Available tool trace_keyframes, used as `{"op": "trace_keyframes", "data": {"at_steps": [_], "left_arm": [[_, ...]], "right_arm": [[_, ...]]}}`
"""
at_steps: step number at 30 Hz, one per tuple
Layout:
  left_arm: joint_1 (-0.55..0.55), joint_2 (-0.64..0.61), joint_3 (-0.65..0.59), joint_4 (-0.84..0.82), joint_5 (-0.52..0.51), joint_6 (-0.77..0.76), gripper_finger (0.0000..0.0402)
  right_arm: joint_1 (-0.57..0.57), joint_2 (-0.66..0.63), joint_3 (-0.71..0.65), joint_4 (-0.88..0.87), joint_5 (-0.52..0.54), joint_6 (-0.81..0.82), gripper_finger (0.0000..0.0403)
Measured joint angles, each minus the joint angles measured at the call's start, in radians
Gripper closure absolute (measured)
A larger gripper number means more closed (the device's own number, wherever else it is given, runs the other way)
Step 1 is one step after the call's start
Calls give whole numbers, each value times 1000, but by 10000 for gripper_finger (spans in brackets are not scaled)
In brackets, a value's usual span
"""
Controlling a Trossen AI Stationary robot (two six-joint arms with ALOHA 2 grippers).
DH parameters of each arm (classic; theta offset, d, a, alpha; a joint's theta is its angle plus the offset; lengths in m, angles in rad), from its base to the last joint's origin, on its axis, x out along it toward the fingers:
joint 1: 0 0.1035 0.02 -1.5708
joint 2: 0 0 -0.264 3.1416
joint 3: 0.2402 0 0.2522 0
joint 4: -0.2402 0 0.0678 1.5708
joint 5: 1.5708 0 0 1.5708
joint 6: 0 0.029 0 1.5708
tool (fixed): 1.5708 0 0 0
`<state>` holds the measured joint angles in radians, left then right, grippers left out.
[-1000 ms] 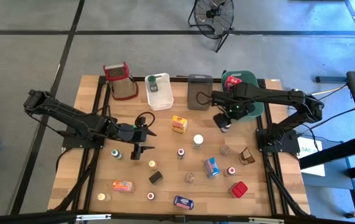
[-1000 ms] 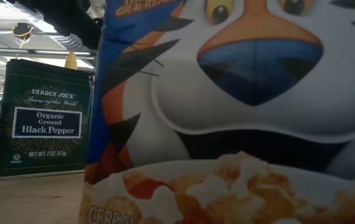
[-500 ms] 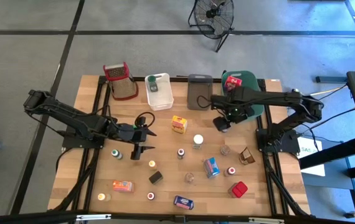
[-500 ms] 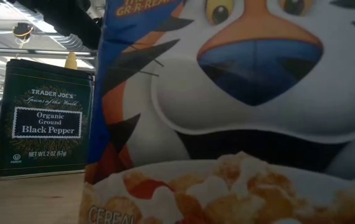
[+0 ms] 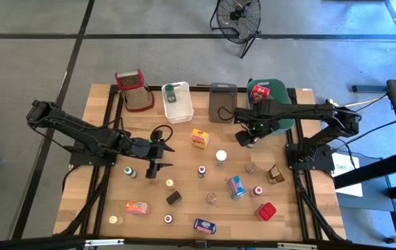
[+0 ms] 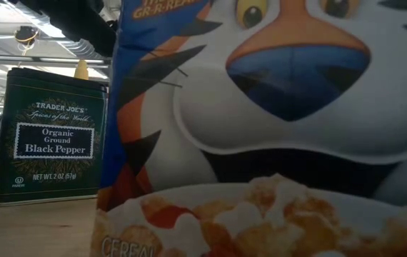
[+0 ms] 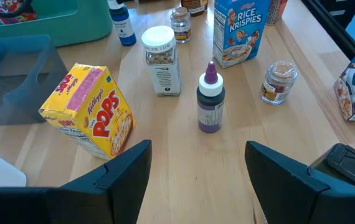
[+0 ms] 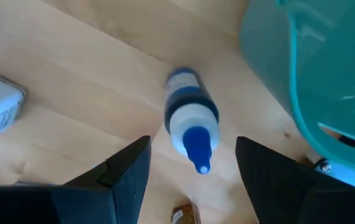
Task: Pick & Place Kitchen Items
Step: Put the blue food coloring bottle into the black transparent bin
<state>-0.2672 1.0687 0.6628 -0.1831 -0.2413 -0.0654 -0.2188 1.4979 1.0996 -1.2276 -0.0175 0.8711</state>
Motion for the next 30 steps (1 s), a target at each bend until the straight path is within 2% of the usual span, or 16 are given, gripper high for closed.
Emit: {"op": "trace_keyframes", "data": {"at_steps": [15,30], "left_arm": [[0,0,0,0,0,0,148],[0,0,0,-1,1,0,148]], "right_arm": [[0,0,-1,25,10,6,165],[0,0,-116,149,-5,-15,165]]}}
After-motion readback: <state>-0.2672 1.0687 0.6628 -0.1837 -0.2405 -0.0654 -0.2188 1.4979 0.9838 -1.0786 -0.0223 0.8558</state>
